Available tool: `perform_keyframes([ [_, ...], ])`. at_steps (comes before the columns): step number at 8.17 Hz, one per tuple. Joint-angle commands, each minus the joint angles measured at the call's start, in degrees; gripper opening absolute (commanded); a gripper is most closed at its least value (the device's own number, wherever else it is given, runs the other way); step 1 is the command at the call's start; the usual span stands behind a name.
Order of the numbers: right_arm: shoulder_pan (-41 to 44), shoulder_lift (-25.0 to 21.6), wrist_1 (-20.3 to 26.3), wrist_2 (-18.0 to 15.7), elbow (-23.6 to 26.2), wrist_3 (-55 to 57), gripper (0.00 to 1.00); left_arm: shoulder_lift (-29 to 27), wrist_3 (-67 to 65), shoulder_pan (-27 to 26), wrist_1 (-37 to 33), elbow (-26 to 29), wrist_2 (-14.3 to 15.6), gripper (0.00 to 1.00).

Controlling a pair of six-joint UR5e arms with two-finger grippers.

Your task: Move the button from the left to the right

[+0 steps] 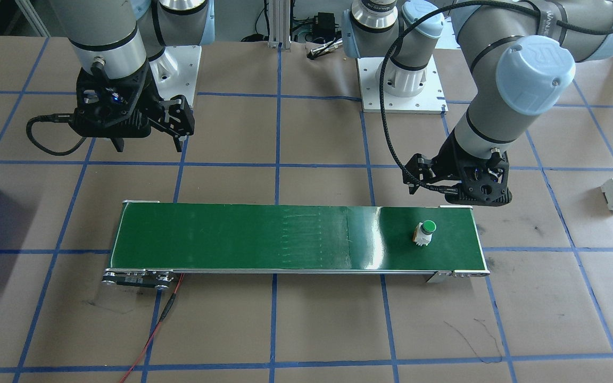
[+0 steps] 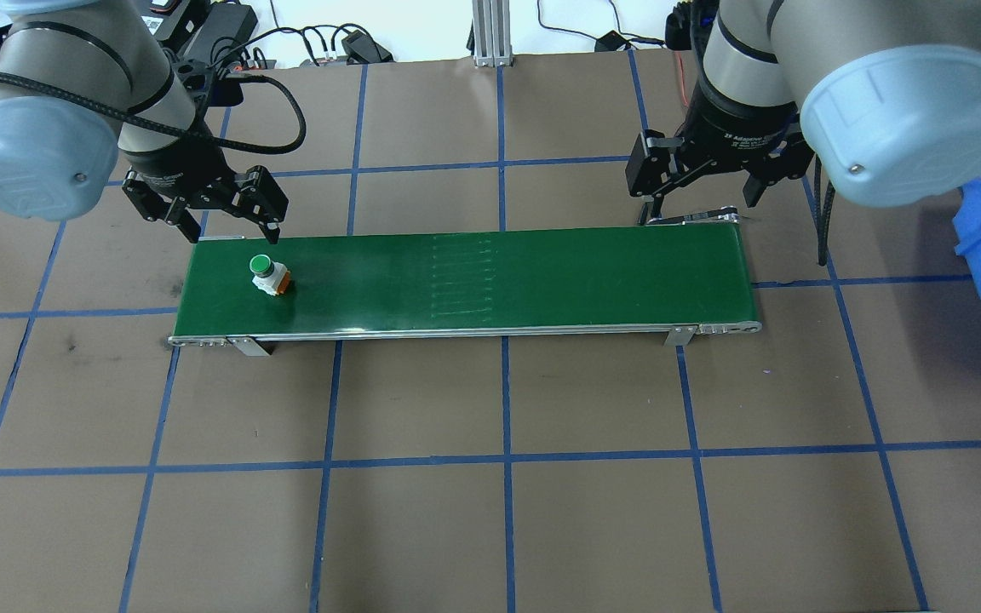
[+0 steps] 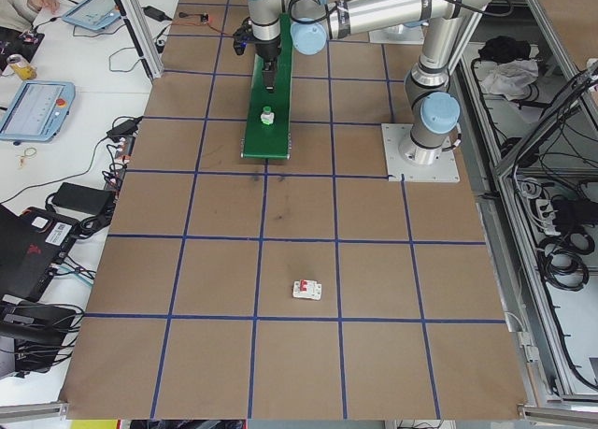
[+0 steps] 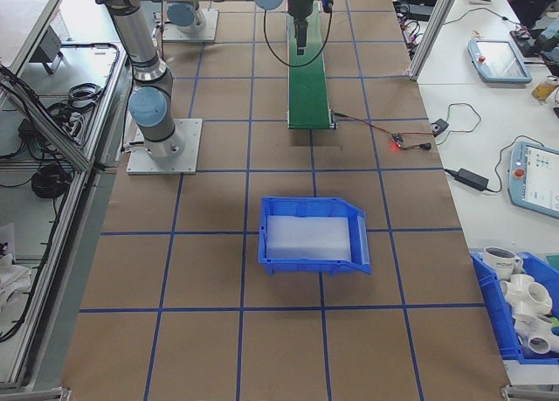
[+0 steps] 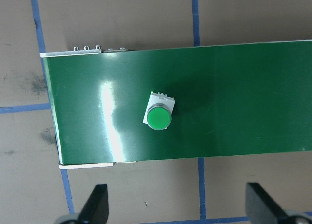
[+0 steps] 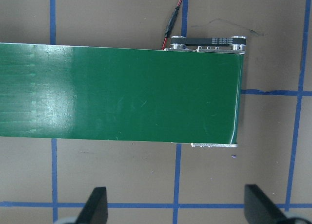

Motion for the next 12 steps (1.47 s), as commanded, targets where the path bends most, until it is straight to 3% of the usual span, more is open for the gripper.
perform_keyframes([
  [1,-0.09,0.01,-0.02,-0.13,0.0,0.01,1.0,1.89,0.49,0.05,-0.16,-0.04,0.06,1.0],
  [8,-1.22,1.24,-1.33,0.22,0.0,0.01,1.0,2.51,0.58,-0.3,-0.07,-0.04,-0.02,1.0],
  [9,-2.45,3.24,-3.33,0.74,0.08,0.1,1.0,2.51,0.67,-0.39,-0.16,-0.13,-0.02,1.0],
  [10,-2.89,4.91,-5.01,3.96,0.08,0.19,1.0,2.68,0.58,-0.47,-0.16,-0.04,-0.02,1.0],
  [12,-2.9,8.08,-10.01,5.23,1.4,0.8,1.0,2.24,0.67,-0.48,0.63,-0.13,0.06,1.0],
])
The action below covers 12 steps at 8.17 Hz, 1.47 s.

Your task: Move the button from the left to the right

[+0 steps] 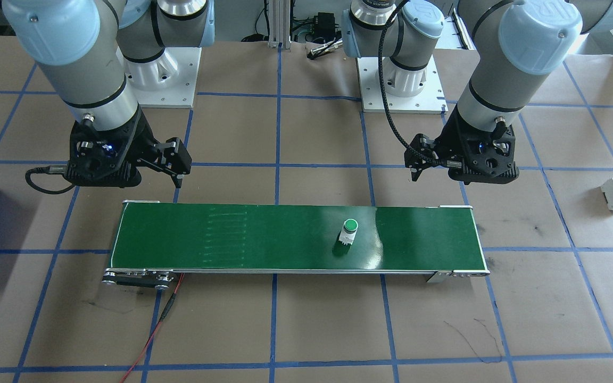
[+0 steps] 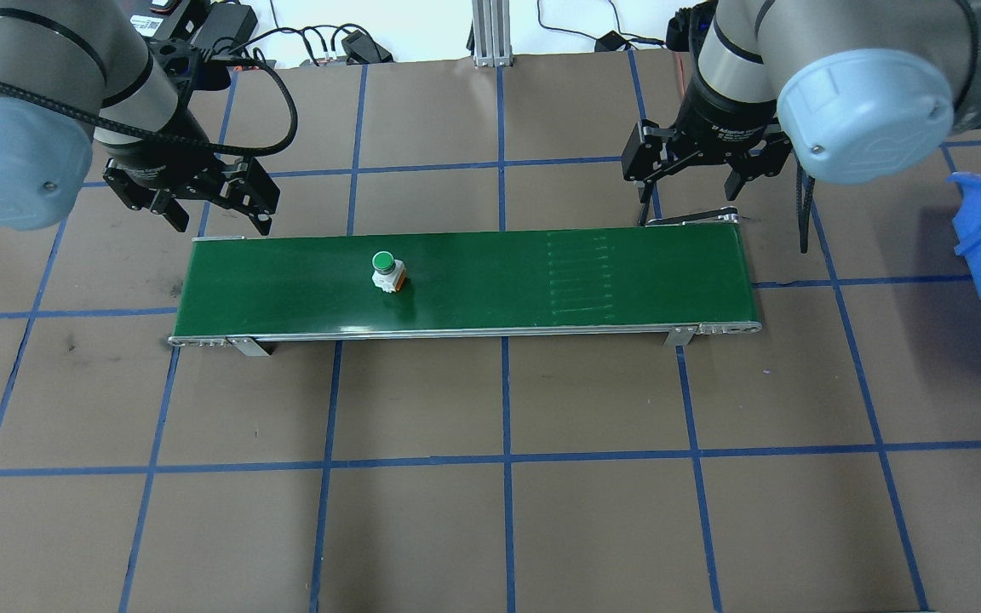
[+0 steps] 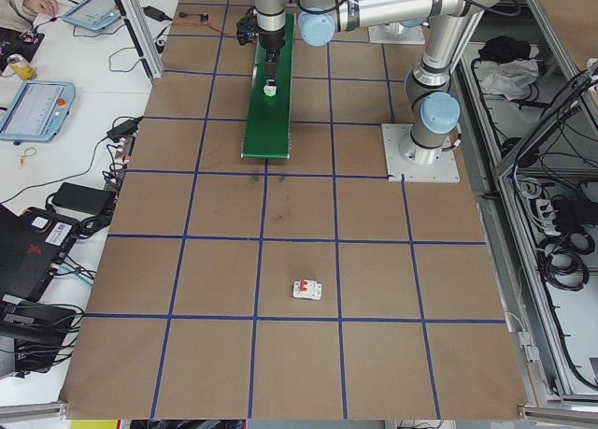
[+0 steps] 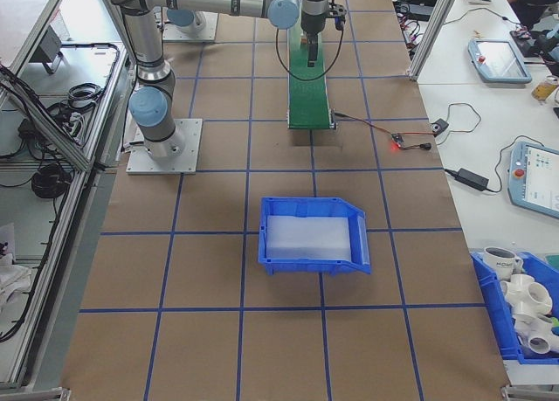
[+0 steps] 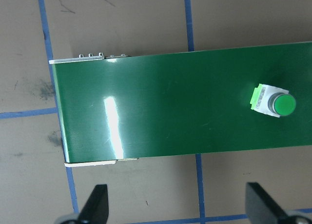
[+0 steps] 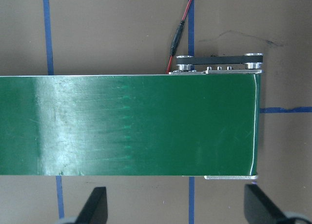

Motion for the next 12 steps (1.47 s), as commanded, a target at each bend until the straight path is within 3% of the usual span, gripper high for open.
perform_keyframes([
  [1,-0.23,3.82,-5.63,1.7,1.48,0.26,0.94,-0.17,0.03,-0.05,0.52,-0.17,0.0,1.0],
  [4,-0.23,7.78,-10.37,1.7,2.89,0.35,0.98,0.01,0.03,-0.13,0.44,-0.35,-0.01,1.0],
  [6,-0.23,8.14,-10.56,1.96,2.98,1.13,0.96,0.27,1.17,-0.22,0.44,-0.52,0.08,1.0],
  [8,-0.14,8.4,-11.61,7.74,3.06,9.7,0.96,0.27,1.18,-0.13,1.14,0.0,0.17,1.0],
  [9,0.38,8.4,-11.97,7.07,3.32,10.27,0.95,0.27,1.18,-0.13,1.05,0.0,0.17,1.0],
  [11,0.38,8.49,-10.92,6.89,3.59,11.68,0.97,0.71,1.53,-0.22,0.09,0.09,3.67,1.0],
  [12,0.38,8.4,-8.65,7.06,3.59,15.43,0.96,0.54,1.7,-0.22,0.17,-0.08,3.6,1.0],
])
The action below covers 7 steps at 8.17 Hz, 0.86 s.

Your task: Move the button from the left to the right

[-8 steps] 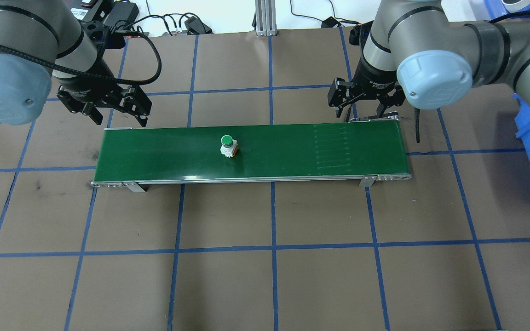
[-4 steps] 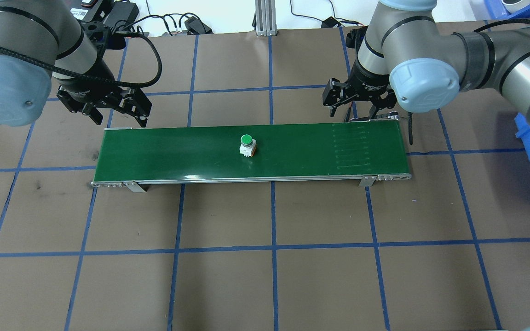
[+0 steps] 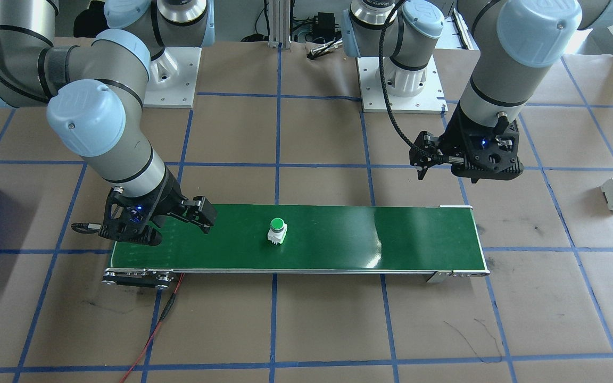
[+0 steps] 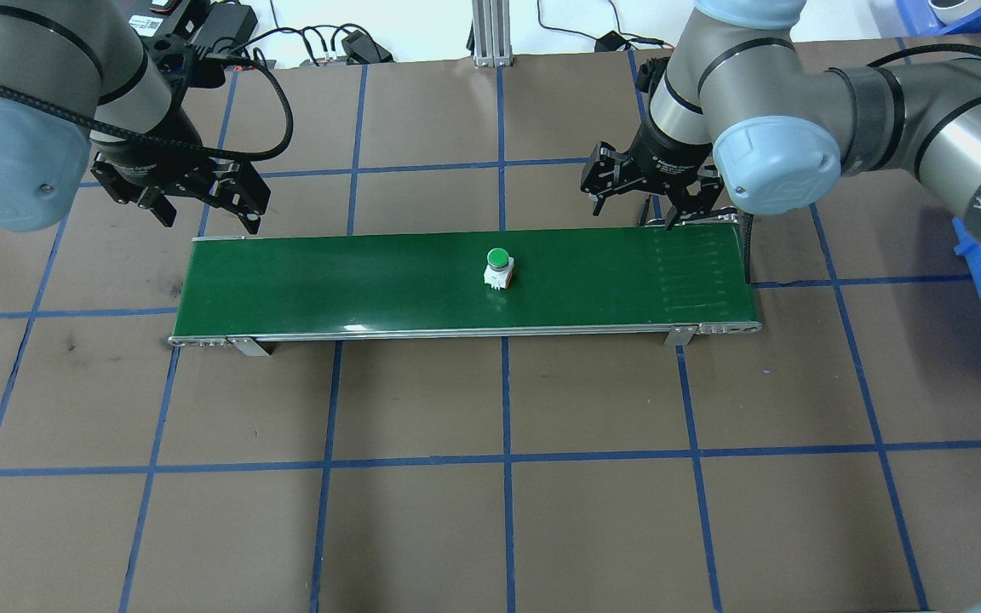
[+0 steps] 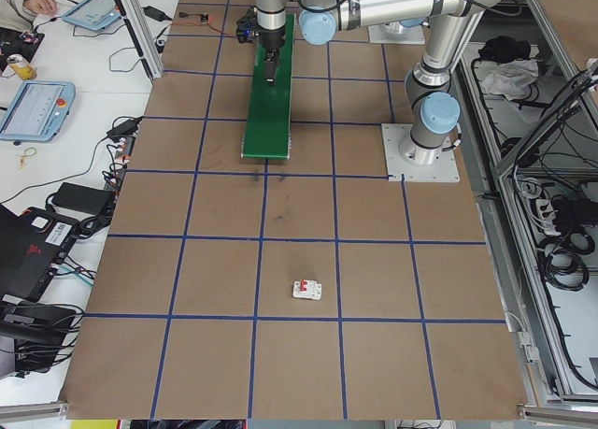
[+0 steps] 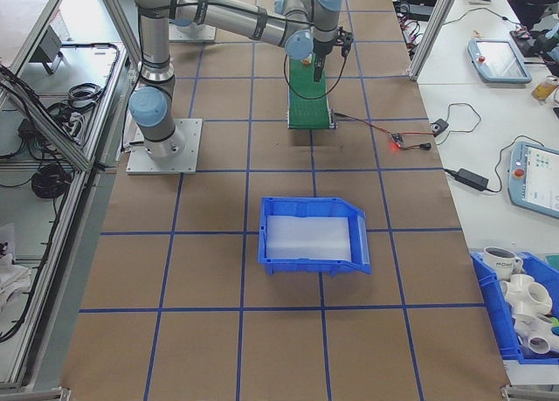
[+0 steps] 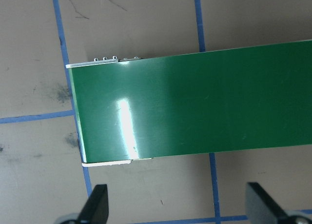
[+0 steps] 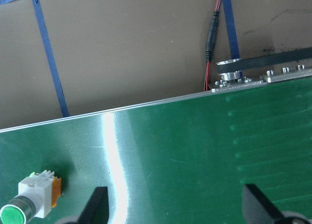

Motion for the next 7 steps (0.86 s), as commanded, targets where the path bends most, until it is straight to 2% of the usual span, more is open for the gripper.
perform_keyframes([
  [1,0.14,0.23,2.75,1.01,0.14,9.49,0.95,-0.32,0.33,-0.06,-0.26,-0.12,0.77,1.0],
  [3,0.14,0.85,2.67,1.37,0.14,13.06,0.95,-0.32,0.59,-0.06,-0.17,-0.12,1.3,1.0],
  [4,0.14,0.94,2.41,3.37,0.14,14.45,0.94,-0.14,0.59,0.03,-0.43,0.06,1.47,1.0],
  [5,0.32,1.55,2.14,4.17,0.14,15.77,0.94,-0.4,1.63,0.12,-0.26,0.06,2.95,1.0],
  [7,0.84,3.82,0.57,4.18,0.14,15.79,0.9,-0.32,1.64,0.12,-0.43,-0.03,3.93,1.0],
])
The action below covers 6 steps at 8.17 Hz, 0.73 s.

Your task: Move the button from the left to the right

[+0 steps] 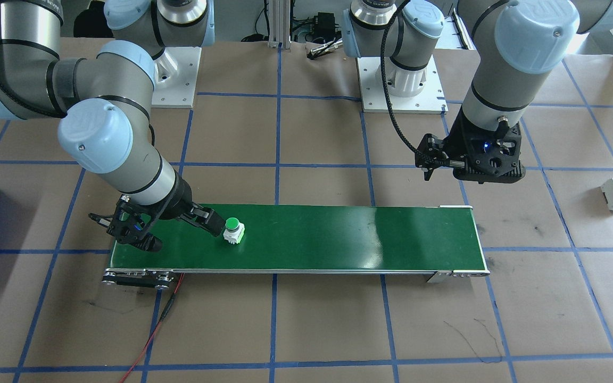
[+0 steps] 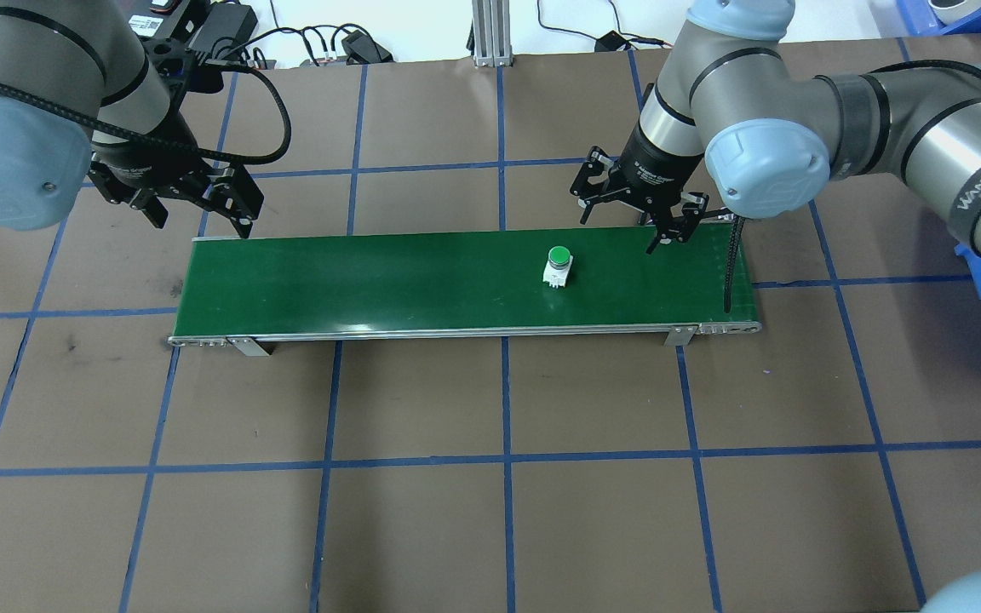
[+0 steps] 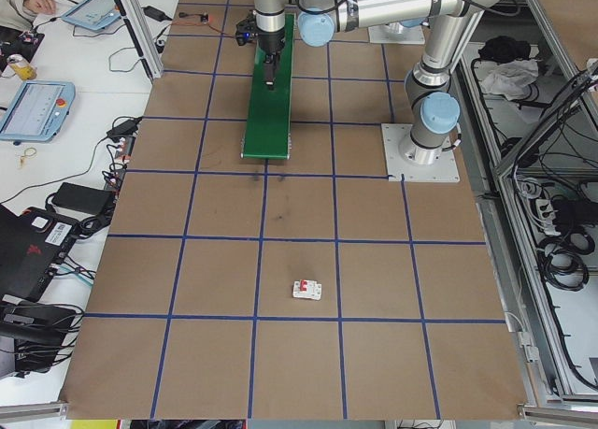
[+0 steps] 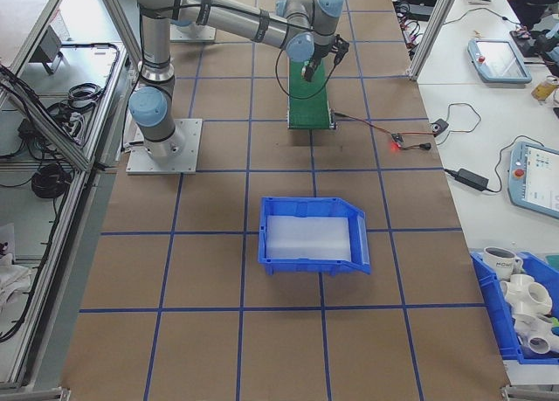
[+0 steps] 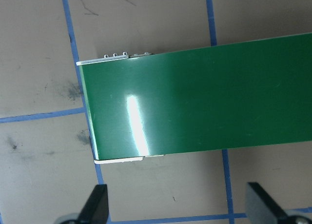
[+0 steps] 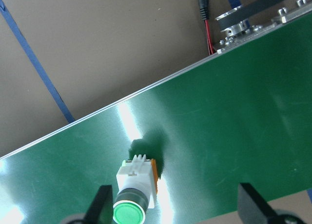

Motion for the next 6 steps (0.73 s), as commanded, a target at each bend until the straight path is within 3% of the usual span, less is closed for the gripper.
perform_keyframes([
  [1,0.36,2.65,-1.32,0.39,0.0,0.53,0.93,0.32,0.21,0.04,-1.17,-0.14,1.04,1.0],
  [3,0.36,4.31,-0.97,-0.57,0.09,-1.21,0.93,0.67,0.21,0.39,-4.77,0.21,1.3,1.0],
  [5,0.27,5.72,-1.15,-6.17,0.7,-8.67,0.88,0.76,0.21,0.04,-5.58,0.12,1.04,1.0],
  [6,0.27,6.25,-0.97,-9.94,0.88,-14.79,0.64,1.19,0.21,0.3,-5.49,0.3,1.21,1.0],
])
